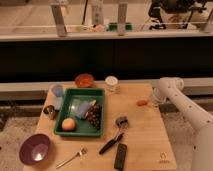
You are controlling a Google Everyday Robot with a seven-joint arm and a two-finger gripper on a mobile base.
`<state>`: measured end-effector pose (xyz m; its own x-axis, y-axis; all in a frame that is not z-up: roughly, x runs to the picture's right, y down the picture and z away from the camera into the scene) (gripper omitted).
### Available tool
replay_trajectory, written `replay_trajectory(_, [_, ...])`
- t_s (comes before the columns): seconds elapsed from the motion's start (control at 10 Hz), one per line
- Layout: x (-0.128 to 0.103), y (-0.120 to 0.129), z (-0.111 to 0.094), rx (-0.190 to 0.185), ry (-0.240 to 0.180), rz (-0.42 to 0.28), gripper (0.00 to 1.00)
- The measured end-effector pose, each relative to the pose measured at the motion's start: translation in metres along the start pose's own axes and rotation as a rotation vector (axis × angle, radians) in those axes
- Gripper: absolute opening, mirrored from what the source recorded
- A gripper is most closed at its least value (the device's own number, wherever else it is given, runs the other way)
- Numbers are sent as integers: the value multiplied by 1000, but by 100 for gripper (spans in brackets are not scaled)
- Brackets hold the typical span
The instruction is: Place pepper in table surface
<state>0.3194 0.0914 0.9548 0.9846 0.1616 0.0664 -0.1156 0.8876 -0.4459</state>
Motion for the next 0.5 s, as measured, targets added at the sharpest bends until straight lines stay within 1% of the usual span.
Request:
replay_trajectory(0.1, [-1, -1, 1, -9, -3, -4, 0])
replay_trajectory(0.3, [-4, -1, -1, -19, -60, -8, 0])
replay_trajectory(0.4, [-8, -2, -8, -20, -86, -11, 0])
replay_trajectory(0.5, [-20, -6, -24, -19, -125, -20, 0])
